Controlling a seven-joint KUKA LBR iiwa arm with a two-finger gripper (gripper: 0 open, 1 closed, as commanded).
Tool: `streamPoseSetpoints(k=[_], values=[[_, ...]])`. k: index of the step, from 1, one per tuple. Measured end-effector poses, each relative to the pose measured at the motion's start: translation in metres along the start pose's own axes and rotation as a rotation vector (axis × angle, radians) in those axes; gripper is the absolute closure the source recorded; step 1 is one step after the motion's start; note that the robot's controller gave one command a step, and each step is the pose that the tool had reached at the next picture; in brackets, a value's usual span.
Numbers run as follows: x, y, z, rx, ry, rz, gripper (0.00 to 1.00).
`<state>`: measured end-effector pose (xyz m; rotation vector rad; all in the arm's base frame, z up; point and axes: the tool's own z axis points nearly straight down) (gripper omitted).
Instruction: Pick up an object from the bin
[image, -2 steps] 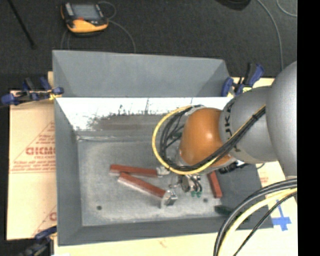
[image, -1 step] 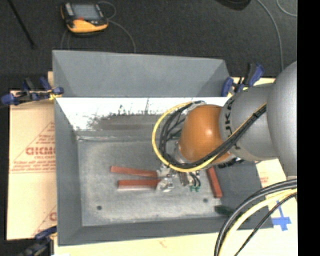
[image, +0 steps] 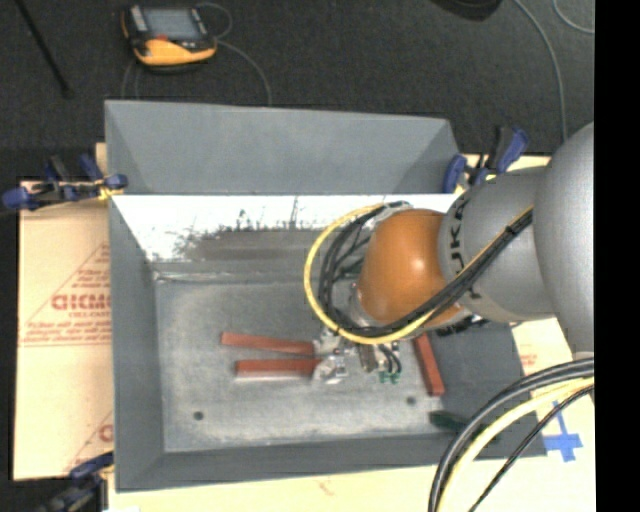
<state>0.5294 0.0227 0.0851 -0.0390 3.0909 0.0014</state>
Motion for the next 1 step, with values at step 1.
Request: streamPoseSetpoints(k=[1], values=[[-0.0352,-0.0072,-0.1283,0.001,0.046,0.009,1.0]])
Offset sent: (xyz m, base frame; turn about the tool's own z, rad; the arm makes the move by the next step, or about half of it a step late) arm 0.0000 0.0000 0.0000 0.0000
